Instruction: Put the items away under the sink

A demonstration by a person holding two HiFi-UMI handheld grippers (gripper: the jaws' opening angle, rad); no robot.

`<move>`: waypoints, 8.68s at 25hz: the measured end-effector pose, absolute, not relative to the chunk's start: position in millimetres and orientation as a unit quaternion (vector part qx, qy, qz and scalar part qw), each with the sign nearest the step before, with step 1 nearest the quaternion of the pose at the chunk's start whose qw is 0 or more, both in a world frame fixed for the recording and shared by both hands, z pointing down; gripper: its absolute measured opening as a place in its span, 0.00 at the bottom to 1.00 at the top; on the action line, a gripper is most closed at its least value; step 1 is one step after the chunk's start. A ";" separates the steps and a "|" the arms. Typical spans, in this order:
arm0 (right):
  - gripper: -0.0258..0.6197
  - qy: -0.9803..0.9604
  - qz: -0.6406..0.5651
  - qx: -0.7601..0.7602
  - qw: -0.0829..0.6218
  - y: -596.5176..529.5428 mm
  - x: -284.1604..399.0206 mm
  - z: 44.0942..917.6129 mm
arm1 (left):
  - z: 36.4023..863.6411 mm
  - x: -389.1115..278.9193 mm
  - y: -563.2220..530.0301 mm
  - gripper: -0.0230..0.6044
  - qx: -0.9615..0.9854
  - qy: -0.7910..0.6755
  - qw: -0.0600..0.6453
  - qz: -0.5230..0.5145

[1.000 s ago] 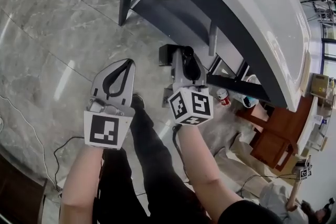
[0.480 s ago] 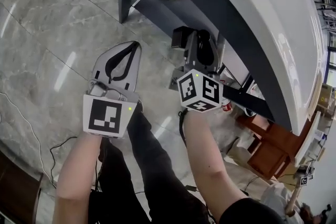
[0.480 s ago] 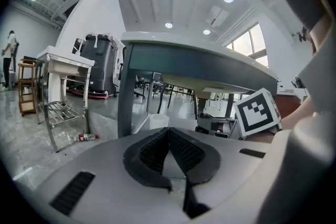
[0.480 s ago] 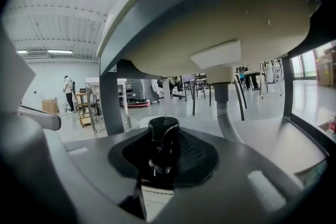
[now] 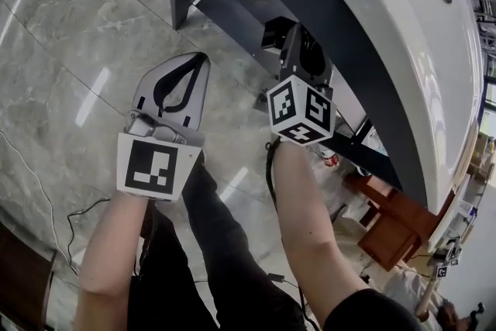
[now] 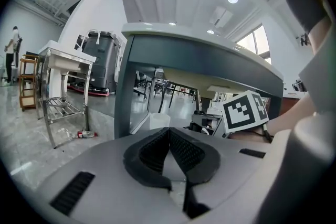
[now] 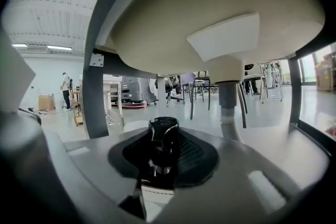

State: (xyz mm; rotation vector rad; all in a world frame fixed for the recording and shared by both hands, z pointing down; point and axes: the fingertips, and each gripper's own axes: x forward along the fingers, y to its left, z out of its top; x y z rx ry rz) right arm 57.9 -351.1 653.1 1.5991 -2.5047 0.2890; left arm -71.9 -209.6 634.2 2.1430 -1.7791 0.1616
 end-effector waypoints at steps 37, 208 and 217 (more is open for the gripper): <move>0.34 -0.823 0.083 0.551 0.113 -284.5 87.3 655.5 | 622.8 -73.0 -173.3 0.05 0.753 -0.627 0.197 0.038; 0.09 -0.716 0.312 0.592 0.197 -98.8 282.5 636.1 | 523.7 15.5 -36.5 0.05 0.777 -0.597 0.175 0.096; 0.09 -0.720 0.312 0.584 0.211 -147.4 301.3 684.5 | 587.1 83.3 -92.3 0.05 0.794 -0.566 0.192 0.112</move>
